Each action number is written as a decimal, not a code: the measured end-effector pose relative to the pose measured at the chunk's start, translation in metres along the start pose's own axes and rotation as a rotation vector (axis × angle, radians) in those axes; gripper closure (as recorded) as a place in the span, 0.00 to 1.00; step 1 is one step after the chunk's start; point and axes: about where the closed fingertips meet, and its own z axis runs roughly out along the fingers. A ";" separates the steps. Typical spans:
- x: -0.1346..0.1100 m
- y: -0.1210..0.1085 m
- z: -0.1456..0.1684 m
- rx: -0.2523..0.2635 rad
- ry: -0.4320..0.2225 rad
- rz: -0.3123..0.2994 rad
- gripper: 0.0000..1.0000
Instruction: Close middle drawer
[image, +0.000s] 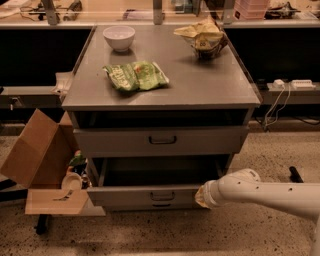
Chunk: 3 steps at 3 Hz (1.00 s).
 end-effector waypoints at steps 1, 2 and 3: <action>-0.003 -0.019 0.003 0.037 -0.002 0.001 0.95; -0.003 -0.020 0.003 0.041 -0.003 0.001 0.00; -0.003 -0.021 0.002 0.047 -0.001 0.001 0.02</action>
Offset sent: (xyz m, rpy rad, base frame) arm 0.0182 0.0023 0.0038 0.0038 -0.0337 -0.0103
